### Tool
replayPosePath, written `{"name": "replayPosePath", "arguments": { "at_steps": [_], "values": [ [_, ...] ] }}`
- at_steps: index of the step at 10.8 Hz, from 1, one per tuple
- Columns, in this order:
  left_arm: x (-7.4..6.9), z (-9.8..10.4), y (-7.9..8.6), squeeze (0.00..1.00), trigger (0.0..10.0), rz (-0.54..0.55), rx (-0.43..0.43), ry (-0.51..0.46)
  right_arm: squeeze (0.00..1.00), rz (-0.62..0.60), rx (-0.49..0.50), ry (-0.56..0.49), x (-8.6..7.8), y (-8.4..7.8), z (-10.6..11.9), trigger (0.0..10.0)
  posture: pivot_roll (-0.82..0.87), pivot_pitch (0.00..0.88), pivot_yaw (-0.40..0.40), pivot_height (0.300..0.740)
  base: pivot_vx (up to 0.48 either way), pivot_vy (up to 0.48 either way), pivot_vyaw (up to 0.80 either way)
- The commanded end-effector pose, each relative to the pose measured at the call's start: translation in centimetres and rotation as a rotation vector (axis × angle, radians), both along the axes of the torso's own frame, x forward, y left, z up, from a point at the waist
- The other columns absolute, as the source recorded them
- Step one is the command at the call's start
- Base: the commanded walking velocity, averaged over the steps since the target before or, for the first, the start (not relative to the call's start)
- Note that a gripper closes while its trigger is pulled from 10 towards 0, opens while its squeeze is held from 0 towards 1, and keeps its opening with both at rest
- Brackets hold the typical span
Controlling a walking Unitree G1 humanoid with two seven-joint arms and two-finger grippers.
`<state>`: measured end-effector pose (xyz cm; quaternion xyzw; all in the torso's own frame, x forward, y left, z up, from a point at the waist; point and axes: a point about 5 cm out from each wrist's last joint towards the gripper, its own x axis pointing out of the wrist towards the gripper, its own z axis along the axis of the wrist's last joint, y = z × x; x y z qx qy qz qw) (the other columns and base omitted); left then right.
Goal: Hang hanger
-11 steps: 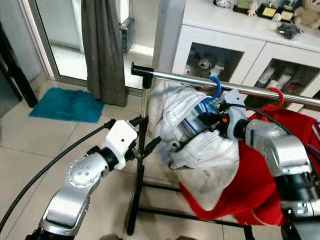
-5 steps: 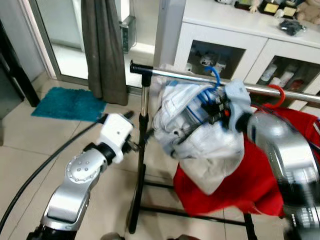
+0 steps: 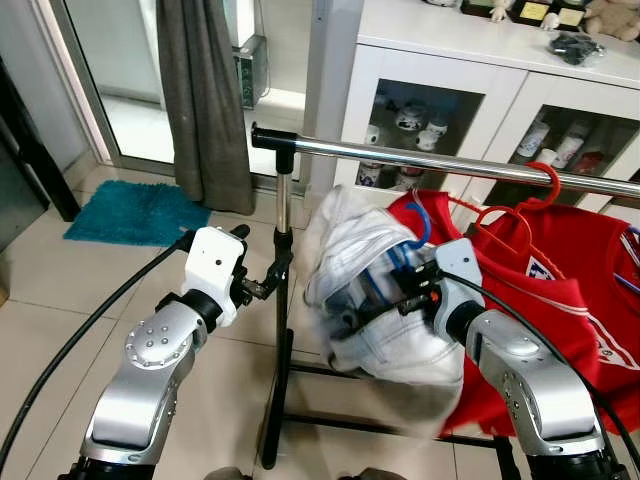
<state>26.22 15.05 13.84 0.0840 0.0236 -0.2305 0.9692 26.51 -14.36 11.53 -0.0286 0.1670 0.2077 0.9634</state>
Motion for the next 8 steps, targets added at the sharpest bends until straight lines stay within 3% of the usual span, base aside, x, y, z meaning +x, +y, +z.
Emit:
{"name": "replayPosePath", "arguments": {
  "at_steps": [1, 8],
  "values": [
    [0.0, 0.03, -0.12, 0.0, 10.0, 0.007, -0.015, 0.009, 0.0, -0.036, 0.021, -0.088, 0.26, -0.52, 1.17, 0.0, -0.04, 0.0, -0.073, 0.74, -0.24, 0.0, 0.0],
    [0.53, 0.41, -0.64, 0.0, 10.0, -0.007, -0.006, 0.001, 0.0, -0.004, 0.036, -0.126, 1.15, -0.61, 1.4, 0.0, -0.06, 0.0, -0.073, 0.74, -0.295, 0.0, 0.0]
  ]
}}
